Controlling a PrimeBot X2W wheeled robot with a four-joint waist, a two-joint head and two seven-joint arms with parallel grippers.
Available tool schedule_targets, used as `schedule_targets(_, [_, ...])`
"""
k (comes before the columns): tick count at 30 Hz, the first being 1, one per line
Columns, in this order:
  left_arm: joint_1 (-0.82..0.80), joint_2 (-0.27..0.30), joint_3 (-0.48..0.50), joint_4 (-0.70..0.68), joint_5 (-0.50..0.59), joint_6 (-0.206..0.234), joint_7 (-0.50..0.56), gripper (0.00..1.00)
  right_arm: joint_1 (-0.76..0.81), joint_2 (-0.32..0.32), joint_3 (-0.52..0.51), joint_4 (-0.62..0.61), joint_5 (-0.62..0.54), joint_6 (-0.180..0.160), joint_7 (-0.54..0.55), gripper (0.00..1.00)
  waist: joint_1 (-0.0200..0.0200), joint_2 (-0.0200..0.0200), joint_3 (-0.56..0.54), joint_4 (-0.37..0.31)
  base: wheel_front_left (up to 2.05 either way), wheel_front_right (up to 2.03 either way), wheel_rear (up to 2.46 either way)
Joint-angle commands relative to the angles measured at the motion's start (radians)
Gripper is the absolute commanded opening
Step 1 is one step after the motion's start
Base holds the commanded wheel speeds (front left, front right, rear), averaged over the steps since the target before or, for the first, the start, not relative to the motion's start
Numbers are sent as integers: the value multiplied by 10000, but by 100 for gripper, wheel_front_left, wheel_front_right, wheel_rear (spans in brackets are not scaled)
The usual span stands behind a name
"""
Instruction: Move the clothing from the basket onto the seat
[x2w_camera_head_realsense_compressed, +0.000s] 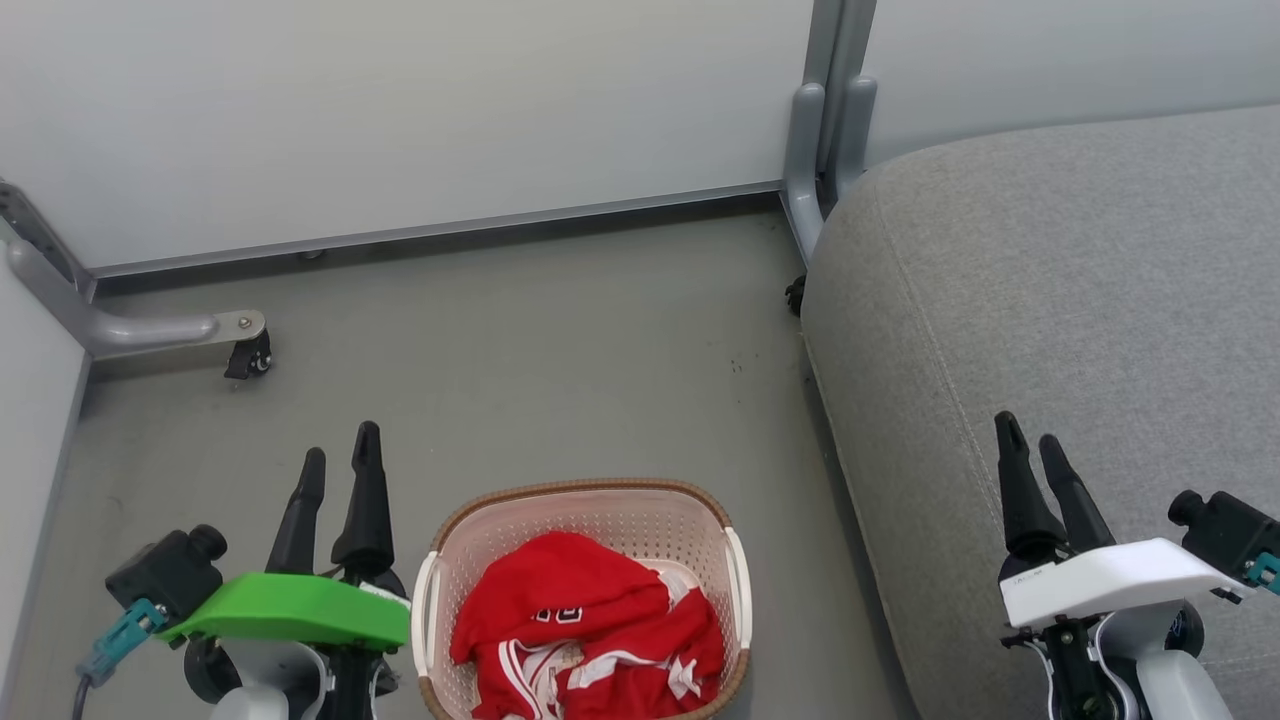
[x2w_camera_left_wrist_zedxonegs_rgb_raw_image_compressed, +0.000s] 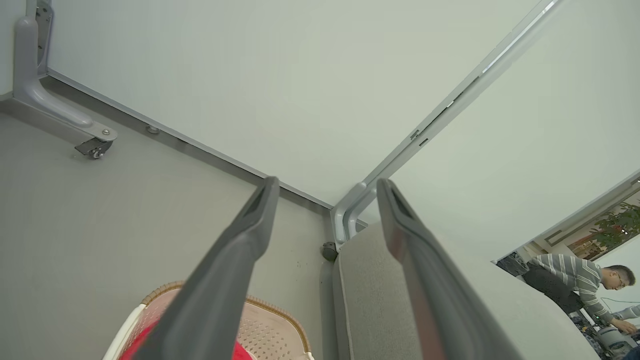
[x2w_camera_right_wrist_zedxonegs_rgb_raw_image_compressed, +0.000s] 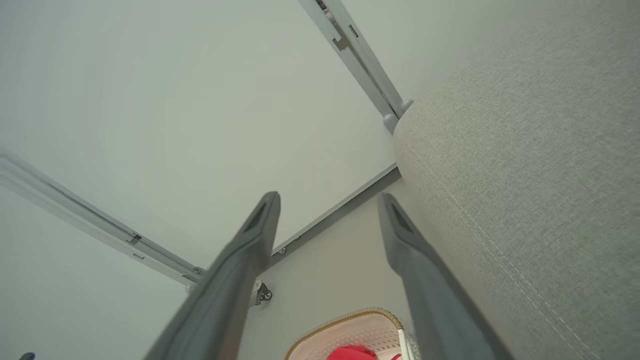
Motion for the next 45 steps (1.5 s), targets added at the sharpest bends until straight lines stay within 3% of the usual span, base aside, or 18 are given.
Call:
schedule_targets(1, [-247,83,-48,-185,398,60,-113,100,-20,-58,13,-194,-374,4,-135,100,0,0,-3,7,0,0,0])
schedule_targets(33, [161,63,-593,-182,3741,-167,-975,100,434,-67,303,-426,-4287,6,-1001,100,0,0,-245,151,0,0,0])
schedule_targets(45, [115,68,-819,-190,4817,-309,-1248,100,501,-74,314,-690,-5244,6,-1261,100,0,0,-121,234,0,0,0])
